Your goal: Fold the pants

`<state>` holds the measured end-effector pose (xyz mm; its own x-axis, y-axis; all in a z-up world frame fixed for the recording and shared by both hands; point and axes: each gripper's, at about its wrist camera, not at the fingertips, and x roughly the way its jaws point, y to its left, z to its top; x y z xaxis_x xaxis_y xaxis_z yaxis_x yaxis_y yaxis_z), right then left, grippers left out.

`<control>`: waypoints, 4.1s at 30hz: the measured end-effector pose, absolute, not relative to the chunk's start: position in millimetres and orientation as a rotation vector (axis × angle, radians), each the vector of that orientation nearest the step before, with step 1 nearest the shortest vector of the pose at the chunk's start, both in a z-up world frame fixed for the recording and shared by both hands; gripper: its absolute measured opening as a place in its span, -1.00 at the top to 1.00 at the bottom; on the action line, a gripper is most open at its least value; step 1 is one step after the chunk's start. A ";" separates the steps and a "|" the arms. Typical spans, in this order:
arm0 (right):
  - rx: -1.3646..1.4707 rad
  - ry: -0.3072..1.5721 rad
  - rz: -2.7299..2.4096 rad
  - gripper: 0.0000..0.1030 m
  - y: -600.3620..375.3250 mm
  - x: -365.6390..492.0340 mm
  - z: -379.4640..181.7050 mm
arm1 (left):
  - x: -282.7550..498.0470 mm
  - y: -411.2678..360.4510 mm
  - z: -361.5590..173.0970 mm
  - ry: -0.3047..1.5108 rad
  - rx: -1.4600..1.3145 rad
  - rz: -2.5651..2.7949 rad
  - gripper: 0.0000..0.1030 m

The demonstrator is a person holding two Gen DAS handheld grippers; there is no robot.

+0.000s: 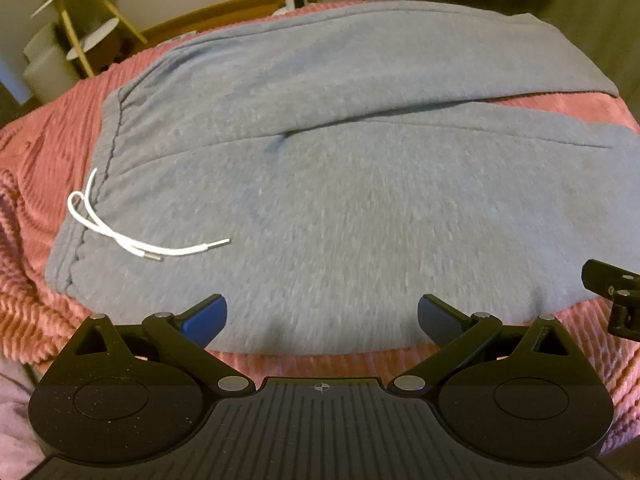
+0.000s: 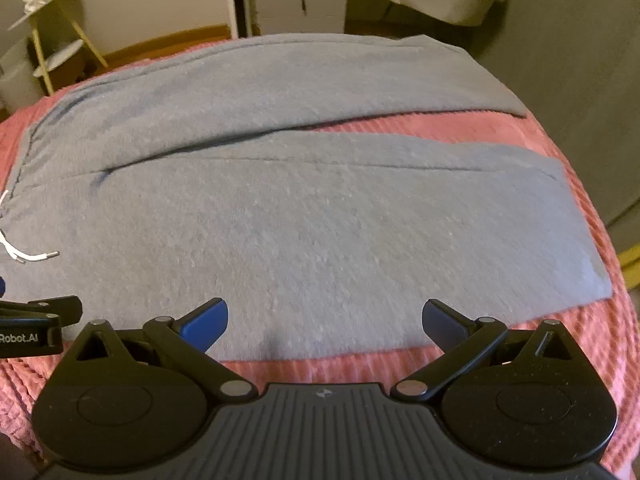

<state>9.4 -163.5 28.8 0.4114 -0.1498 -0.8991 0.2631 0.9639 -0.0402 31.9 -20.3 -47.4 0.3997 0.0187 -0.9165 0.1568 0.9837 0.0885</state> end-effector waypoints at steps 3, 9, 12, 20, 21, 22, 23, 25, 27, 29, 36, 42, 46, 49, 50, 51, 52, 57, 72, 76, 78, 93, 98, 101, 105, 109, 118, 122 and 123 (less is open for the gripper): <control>0.125 1.050 -0.215 -1.00 -169.3 10.1 25.7 | 33.1 -23.4 -47.5 1.127 0.186 -0.080 -1.00; 0.089 0.770 -0.226 -1.00 -181.1 7.8 32.8 | 37.8 -31.6 -45.4 1.048 0.191 -0.056 -1.00; 0.066 0.835 -0.182 -1.00 -188.4 28.4 14.4 | 45.8 -39.5 -43.1 1.001 0.216 -0.045 -1.00; 0.339 0.842 -0.298 -1.00 -272.9 127.3 -2.3 | 117.6 -50.8 -42.9 0.930 0.186 0.071 -1.00; 0.370 0.850 -0.328 -1.00 -287.4 145.4 -4.3 | 129.5 -49.9 -45.6 0.934 0.160 0.101 -1.00; 0.409 0.851 -0.361 -1.00 -305.0 169.8 -6.1 | 142.9 -49.3 -48.8 0.935 0.133 0.143 -1.00; 0.438 0.851 -0.393 -1.00 -318.0 189.3 -8.0 | 152.0 -48.8 -51.1 0.934 0.114 0.174 -1.00; 0.467 0.838 -0.457 -1.00 -344.4 232.7 -11.8 | 166.3 -47.7 -57.2 0.916 0.091 0.211 -1.00; 0.432 0.824 -0.525 -1.00 -364.5 280.7 -18.7 | 175.2 -45.4 -63.3 0.888 0.104 0.238 -1.00; 0.403 0.820 -0.587 -1.00 -382.6 326.5 -32.8 | 178.4 -40.5 -68.4 0.851 0.136 0.276 -1.00; 0.462 0.826 -0.721 -0.99 -431.6 421.8 -79.4 | 200.9 -21.3 -75.5 0.806 0.147 0.365 -1.00; 0.431 0.944 -0.768 -0.99 -438.0 456.1 -124.8 | 206.5 -25.1 -92.9 0.837 0.135 0.359 -1.00; 0.400 0.913 -0.739 -0.29 -433.1 439.3 -123.1 | 207.3 -26.6 -99.9 0.868 0.139 0.356 -1.00; 0.572 0.847 -0.646 0.84 -457.1 405.3 -103.1 | 201.6 -23.5 -97.2 0.866 0.085 0.329 -1.00; 0.642 0.821 -0.593 0.91 -464.7 390.2 -98.5 | 199.1 -22.8 -95.6 0.864 0.071 0.327 -1.00; 0.681 0.793 -0.562 0.96 -468.1 373.1 -92.5 | 197.3 -22.5 -94.3 0.858 0.067 0.331 -1.00; 0.705 0.757 -0.534 0.97 -467.0 350.7 -84.3 | 194.9 -22.3 -92.4 0.849 0.067 0.334 -1.00; 0.829 0.618 -0.433 0.97 -442.9 235.7 -73.2 | 187.0 -14.2 -78.3 0.787 0.028 0.307 -1.00; 0.776 0.585 -0.658 0.75 -380.2 159.7 -123.8 | 331.8 57.0 -74.2 0.977 -0.374 0.119 -1.00; 0.770 0.516 -0.571 -0.23 -375.9 160.0 -121.1 | 391.1 55.5 -90.5 1.061 -0.488 0.165 -1.00; 0.770 0.522 -0.492 -0.82 -372.9 166.0 -117.6 | 416.8 53.9 -102.7 1.109 -0.554 0.175 -1.00; 0.646 0.565 -0.492 -0.93 -359.9 177.9 -115.9 | 473.9 32.0 -133.9 1.251 -0.409 0.353 -0.66; 0.678 0.554 -0.488 -0.93 -363.5 174.0 -117.0 | 455.7 29.7 -124.6 1.207 -0.345 0.344 0.03; 0.683 0.552 -0.492 -0.93 -363.5 174.2 -116.4 | 447.1 36.3 -122.0 1.194 -0.386 0.264 0.56; 0.696 0.549 -0.505 -0.79 -366.2 173.4 -114.6 | 434.0 41.9 -119.8 1.172 -0.410 0.211 0.76; 0.689 0.556 -0.515 -0.67 -368.1 172.8 -112.4 | 411.4 40.8 -112.8 1.131 -0.369 0.165 0.79; 0.569 0.562 -0.627 -0.64 -385.5 166.7 -91.1 | 295.0 72.1 -113.8 0.955 -0.486 0.050 0.81; 0.465 0.551 -0.675 -0.65 -398.9 178.9 -70.9 | 286.6 75.7 -120.6 0.944 -0.511 0.041 0.81; 0.411 0.563 -0.682 -0.65 -402.6 189.7 -66.5 | 288.6 75.5 -120.1 0.940 -0.505 0.040 0.81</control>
<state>189.7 -402.6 -66.5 0.6394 -0.4719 -0.6071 0.6854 0.7076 0.1718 288.6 75.5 -120.1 0.5979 -0.1828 -0.7805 -0.2482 0.8836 -0.3971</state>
